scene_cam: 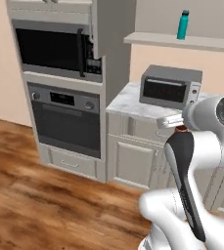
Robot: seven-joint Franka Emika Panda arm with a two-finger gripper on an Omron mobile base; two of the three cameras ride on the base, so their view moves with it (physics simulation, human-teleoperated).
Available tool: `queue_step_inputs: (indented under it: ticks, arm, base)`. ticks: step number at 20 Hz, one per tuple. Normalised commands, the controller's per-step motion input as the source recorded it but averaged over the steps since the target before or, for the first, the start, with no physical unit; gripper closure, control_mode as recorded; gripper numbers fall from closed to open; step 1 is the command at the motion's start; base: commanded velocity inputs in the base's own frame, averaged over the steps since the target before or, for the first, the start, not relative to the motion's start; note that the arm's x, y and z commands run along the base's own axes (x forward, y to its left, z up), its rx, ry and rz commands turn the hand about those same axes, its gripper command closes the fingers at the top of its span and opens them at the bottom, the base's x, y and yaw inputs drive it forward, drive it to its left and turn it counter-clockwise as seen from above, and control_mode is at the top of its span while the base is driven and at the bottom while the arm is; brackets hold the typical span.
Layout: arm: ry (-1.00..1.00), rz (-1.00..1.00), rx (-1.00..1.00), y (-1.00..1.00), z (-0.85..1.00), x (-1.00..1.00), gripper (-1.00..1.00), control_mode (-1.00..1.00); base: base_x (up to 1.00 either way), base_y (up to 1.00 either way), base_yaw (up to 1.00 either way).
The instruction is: Pick the bottled water, bottled drink, water bottle from the counter and place them in the open cabinet.
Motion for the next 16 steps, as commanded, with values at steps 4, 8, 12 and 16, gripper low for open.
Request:
queue_step_inputs:
  ticks: [4, 8, 12, 16]
  arm:
    - [0.00, 0.00, 0.00, 0.00, 0.00, 0.00, 1.00, 1.00]
    - [0.00, 0.00, 0.00, 0.00, 0.00, 0.00, 1.00, 1.00]
    - [0.00, 0.00, 0.00, 0.00, 0.00, 0.00, 1.00, 1.00]
    - [0.00, 0.00, 0.00, 0.00, 0.00, 0.00, 1.00, 1.00]
  base:
    - [0.50, -0.05, -0.48]
    - [0.58, -0.06, -0.45]
    - [0.53, -0.10, -0.43]
    - [0.49, 0.00, -0.43]
